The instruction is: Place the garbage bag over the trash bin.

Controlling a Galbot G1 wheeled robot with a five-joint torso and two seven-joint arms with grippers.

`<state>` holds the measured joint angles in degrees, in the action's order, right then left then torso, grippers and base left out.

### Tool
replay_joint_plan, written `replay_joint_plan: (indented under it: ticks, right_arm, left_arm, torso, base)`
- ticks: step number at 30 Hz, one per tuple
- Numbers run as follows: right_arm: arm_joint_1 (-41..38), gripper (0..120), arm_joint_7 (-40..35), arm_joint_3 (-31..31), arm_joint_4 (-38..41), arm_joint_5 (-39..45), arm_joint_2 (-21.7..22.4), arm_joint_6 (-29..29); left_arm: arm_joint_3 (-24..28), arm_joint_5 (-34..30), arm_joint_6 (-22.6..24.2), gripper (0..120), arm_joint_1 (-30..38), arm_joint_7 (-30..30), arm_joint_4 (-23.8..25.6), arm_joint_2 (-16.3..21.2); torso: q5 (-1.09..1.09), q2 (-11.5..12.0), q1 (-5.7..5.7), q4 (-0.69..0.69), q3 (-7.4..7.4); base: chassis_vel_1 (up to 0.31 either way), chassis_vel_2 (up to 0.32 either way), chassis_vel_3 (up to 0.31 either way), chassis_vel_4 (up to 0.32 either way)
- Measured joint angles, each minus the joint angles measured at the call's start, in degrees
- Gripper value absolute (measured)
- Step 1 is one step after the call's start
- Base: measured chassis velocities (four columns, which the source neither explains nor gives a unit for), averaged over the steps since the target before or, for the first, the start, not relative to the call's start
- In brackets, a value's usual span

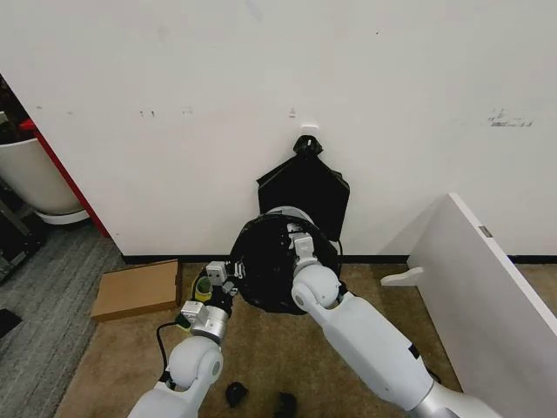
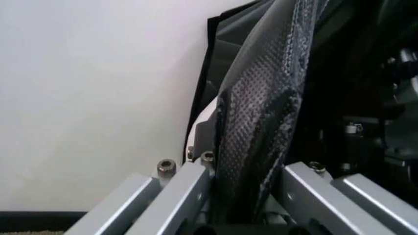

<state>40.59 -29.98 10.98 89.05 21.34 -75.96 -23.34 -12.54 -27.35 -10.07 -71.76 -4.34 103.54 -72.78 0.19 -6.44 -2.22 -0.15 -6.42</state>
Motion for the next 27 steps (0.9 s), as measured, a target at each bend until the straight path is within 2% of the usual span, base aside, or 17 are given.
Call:
replay_joint_plan:
  ticks: [4,8,10,13,15,19,20,21,25,27]
  right_arm:
    - [2.06,0,2.45,0.81,-0.28,-8.93,2.0,6.08]
    - [4.18,0,5.47,1.2,0.96,-13.81,3.83,11.02]
    - [6.13,0,7.37,1.68,3.39,-14.81,5.3,13.13]
    - [7.53,4,7.68,2.39,5.87,-13.31,6.21,13.02]
    - [8.78,11,7.09,3.35,9.52,-8.6,7.01,9.96]
    - [9.54,4,4.28,3.94,15.05,1.07,7.21,2.14]
    - [9.46,0,1.88,3.92,17.3,6.43,6.84,-2.68]
    - [9.46,0,1.88,3.92,17.3,6.43,6.84,-2.68]
    - [8.64,0,-3.49,3.66,19.6,15.38,5.85,-11.48]
    - [8.34,0,-4.42,3.64,19.01,15.98,5.56,-13.08]
  left_arm:
    - [-0.01,0.01,0.14,0,0.28,-0.04,-0.12,-0.22]
    - [-0.3,-0.02,0.21,0,0.38,-0.16,-0.48,-0.21]
    - [-0.47,-0.06,0.24,0,0.4,-0.2,-0.9,-0.17]
    - [-0.55,-0.07,0.25,0,0.4,-0.24,-1.33,-0.16]
    - [-0.57,-0.06,0.25,0,0.4,-0.26,-1.79,-0.22]
    - [-0.53,0.09,0.25,0,0.39,-0.27,-2.12,-0.45]
    - [-0.52,0.17,0.25,0,0.38,-0.27,-2.14,-0.47]
    - [-0.52,0.17,0.25,0,0.38,-0.27,-2.14,-0.47]
    - [-0.57,0.23,0.25,0,0.23,-0.31,-1.91,-0.34]
    - [-0.66,0.23,0.25,0,0.11,-0.33,-1.57,-0.22]
  torso:
    - [0.0,0.0,0.0,0.0,0.0]
    - [0.01,0.0,0.0,0.0,0.0]
    - [0.0,0.0,0.0,-0.01,0.0]
    - [0.0,0.0,0.0,0.0,0.0]
    - [0.0,0.0,0.0,0.0,0.0]
    - [0.0,0.0,0.0,0.0,0.01]
    - [-0.01,0.0,0.01,0.0,0.01]
    - [-0.01,0.0,0.01,0.0,0.01]
    - [-0.01,0.0,0.01,0.01,0.01]
    - [-0.01,0.0,0.0,0.0,0.0]
  base:
    - [0.0,0.0,0.0,0.0]
    - [0.0,0.0,0.0,0.0]
    - [0.0,0.0,0.0,0.0]
    - [0.0,0.0,0.0,0.0]
    - [0.0,0.0,0.0,0.0]
    - [0.0,0.0,0.0,0.0]
    - [0.0,0.0,0.0,0.0]
    - [0.0,0.0,0.0,0.0]
    - [0.0,0.0,0.0,0.0]
    - [0.0,0.0,0.0,0.0]
